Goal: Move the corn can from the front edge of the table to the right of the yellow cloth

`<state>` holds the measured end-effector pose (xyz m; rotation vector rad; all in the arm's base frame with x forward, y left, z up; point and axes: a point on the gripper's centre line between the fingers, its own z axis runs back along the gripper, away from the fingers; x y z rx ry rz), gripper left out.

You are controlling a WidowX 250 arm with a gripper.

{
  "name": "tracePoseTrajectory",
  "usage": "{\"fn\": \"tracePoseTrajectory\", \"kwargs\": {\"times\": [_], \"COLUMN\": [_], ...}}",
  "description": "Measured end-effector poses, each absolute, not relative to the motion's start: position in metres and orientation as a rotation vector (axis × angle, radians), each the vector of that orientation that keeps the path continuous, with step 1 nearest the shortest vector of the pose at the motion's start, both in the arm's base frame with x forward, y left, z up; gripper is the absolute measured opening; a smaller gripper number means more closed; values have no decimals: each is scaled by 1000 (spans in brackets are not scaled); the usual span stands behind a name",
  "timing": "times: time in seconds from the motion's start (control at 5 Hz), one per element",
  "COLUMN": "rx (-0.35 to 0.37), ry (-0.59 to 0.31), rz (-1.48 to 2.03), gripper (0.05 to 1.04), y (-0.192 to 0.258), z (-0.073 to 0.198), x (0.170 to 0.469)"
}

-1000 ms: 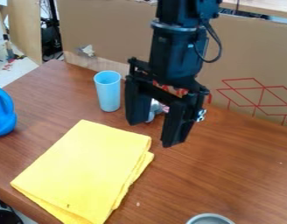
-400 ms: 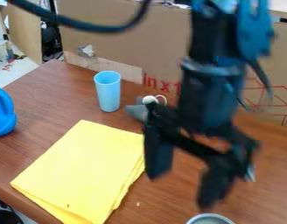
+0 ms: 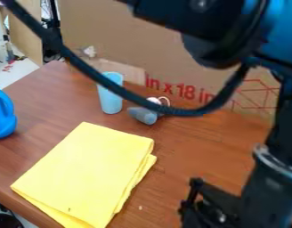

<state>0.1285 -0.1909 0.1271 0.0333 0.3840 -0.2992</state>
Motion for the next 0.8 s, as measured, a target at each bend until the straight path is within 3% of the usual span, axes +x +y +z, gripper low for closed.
{"fn": "tracePoseTrajectory", "kwargs": {"times": [0.4, 0.6, 0.8], "rx": [152, 137, 68], "ry": [389, 372, 363], "rz": [-178, -109, -34], "gripper": [1001, 1001, 1001], "y": [-166, -148, -128], "z": [100, 93, 89], "x": [119, 133, 139]}}
